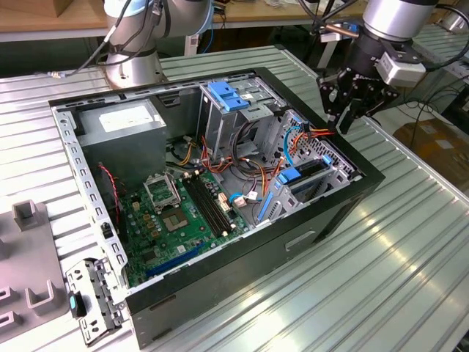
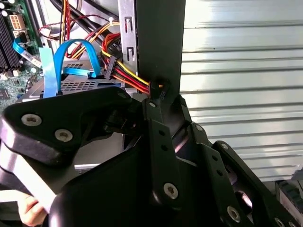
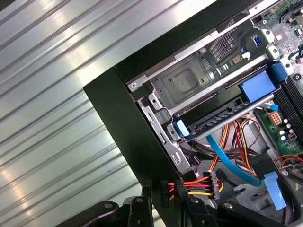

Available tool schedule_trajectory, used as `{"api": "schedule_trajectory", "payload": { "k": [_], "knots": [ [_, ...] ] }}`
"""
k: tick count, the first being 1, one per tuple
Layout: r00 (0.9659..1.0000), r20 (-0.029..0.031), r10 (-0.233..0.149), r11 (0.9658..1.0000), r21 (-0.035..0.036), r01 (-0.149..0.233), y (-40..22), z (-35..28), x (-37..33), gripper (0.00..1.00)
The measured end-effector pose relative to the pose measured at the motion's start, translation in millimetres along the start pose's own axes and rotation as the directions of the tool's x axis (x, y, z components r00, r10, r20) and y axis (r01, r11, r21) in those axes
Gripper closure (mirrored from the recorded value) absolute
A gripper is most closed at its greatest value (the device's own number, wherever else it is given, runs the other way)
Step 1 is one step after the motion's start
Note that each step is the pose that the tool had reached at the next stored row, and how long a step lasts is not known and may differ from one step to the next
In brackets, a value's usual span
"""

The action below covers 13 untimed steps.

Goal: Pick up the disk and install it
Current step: 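Insert the first disk wire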

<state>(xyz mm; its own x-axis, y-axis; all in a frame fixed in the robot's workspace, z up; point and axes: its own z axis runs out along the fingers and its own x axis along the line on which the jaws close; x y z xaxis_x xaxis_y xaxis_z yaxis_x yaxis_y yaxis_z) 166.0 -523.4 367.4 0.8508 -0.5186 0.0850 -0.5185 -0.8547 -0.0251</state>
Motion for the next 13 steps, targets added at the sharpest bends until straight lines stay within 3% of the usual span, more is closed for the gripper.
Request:
{"api": "schedule_trajectory", "payload": {
  "k": [5,7,13],
  "knots": [
    [1.0,-0.0048,-0.003,1.0,0.0028,0.003,0.1,0.9,-0.2,0.69],
    [1.0,-0.0059,-0.003,1.0,0.0024,0.003,0.1,0.9,-0.2,0.82],
    [1.0,-0.0054,-0.003,1.0,0.0034,0.003,0.4,-2.1,-0.4,0.84]
  ]
}}
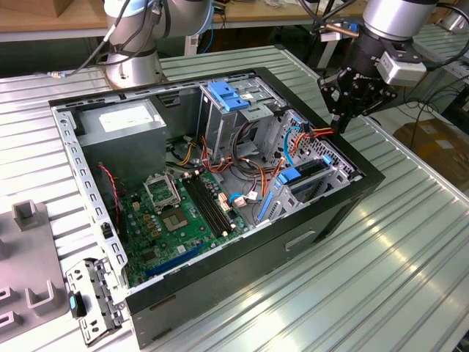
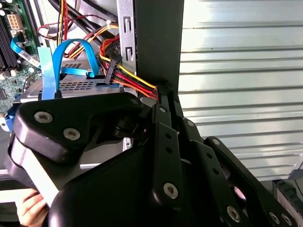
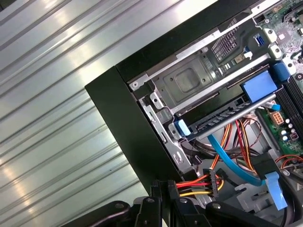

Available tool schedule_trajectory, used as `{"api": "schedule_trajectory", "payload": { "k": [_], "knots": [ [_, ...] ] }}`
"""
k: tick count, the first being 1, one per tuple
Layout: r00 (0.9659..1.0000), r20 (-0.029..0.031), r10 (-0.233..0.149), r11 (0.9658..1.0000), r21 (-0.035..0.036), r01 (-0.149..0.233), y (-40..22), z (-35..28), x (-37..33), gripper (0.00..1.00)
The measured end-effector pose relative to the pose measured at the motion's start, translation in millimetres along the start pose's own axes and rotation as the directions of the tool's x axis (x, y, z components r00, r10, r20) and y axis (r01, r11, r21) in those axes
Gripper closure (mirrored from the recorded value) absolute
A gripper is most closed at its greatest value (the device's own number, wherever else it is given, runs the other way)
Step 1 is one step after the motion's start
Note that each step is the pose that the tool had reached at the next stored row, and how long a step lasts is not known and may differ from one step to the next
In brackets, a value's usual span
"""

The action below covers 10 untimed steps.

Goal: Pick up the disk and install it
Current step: 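Insert the first disk wire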

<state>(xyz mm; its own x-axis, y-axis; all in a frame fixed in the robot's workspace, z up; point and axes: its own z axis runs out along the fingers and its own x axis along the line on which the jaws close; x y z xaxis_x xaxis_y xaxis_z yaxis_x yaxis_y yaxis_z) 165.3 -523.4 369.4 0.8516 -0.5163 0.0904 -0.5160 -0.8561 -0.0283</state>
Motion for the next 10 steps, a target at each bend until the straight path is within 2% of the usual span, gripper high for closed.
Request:
{"api": "schedule_trajectory", "payload": {
  "k": [10],
  "knots": [
    [1.0,0.0002,0.0,1.0,0.0002,0.0,1.0,-1.2,-1.7,0.84]
  ]
}}
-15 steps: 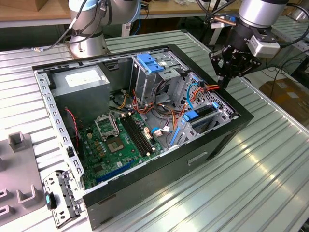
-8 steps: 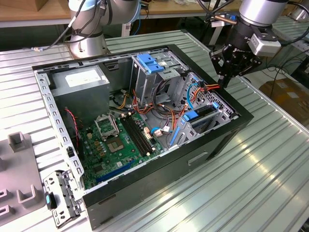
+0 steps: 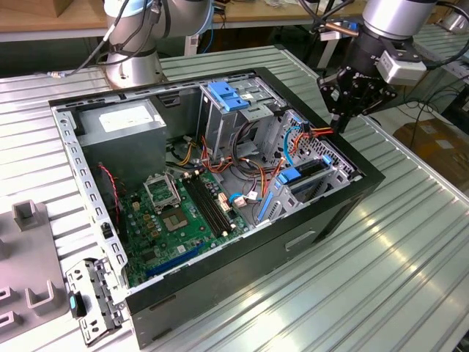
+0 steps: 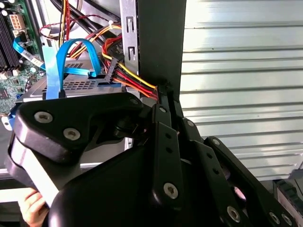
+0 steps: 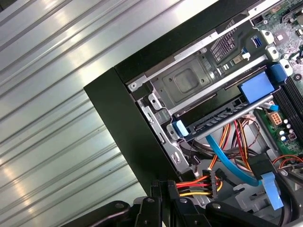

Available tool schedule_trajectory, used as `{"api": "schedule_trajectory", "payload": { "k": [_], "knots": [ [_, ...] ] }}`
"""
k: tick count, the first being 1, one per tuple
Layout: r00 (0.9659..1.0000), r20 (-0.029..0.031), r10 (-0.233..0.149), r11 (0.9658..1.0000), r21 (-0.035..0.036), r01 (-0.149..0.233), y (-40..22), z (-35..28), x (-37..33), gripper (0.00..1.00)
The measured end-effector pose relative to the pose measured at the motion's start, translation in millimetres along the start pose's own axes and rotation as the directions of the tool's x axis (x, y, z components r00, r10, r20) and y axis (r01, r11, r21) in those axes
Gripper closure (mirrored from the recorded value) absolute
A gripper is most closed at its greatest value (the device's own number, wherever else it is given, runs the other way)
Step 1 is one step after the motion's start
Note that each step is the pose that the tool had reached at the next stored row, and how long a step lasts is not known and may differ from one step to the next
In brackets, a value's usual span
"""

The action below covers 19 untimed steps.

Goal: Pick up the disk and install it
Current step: 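Insert the first disk wire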

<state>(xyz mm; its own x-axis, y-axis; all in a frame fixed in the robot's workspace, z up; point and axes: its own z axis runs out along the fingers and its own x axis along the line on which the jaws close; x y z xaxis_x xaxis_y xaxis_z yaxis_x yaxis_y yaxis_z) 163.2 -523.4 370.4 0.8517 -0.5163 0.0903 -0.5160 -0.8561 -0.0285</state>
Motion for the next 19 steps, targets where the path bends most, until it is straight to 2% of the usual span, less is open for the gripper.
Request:
{"api": "schedule_trajectory", "payload": {
  "k": [19],
  "knots": [
    [1.0,0.0001,0.0,1.0,0.0001,0.0,2.9,-0.4,-4.7,0.84]
  ]
}}
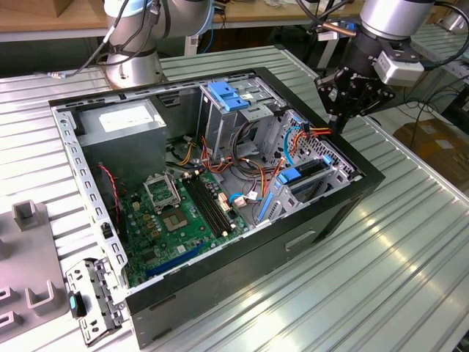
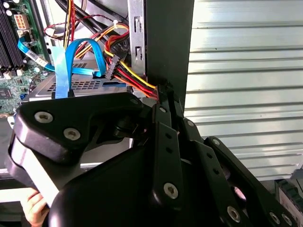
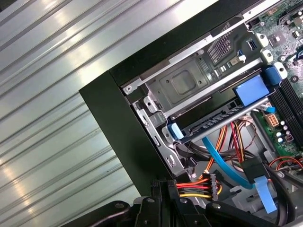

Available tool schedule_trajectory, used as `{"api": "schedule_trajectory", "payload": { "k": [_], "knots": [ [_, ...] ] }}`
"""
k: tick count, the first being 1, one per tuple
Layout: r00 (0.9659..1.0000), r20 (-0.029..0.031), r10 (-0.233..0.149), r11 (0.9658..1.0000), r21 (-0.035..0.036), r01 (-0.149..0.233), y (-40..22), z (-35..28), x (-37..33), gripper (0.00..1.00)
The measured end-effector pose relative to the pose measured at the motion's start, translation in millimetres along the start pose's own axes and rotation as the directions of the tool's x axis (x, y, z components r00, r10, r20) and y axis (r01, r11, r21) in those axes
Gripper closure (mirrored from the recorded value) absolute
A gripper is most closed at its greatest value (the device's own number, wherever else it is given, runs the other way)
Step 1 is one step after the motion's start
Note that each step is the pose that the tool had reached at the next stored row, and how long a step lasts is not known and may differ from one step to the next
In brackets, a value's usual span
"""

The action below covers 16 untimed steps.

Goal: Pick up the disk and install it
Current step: 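Insert the first disk wire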

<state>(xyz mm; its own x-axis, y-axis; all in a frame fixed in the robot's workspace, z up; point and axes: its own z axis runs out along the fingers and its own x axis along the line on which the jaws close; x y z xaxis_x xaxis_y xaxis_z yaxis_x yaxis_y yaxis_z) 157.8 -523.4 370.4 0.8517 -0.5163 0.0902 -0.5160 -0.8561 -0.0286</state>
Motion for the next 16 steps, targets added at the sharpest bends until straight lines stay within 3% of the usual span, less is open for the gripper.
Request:
{"api": "schedule_trajectory", "payload": {
  "k": [9,11,13,16],
  "knots": [
    [1.0,0.0,0.001,1.0,0.0,-0.001,2.7,-0.4,-3.4,0.84],
    [0.9999,-0.0004,0.017,0.9999,-0.0012,-0.017,2.7,-0.4,-3.4,0.84],
    [0.9984,-0.0018,0.057,0.9984,-0.005,-0.057,2.7,-0.5,-3.5,0.84],
    [0.9946,-0.0036,0.104,0.9946,-0.0092,-0.104,2.7,-1.1,-3.4,0.84]
  ]
}}
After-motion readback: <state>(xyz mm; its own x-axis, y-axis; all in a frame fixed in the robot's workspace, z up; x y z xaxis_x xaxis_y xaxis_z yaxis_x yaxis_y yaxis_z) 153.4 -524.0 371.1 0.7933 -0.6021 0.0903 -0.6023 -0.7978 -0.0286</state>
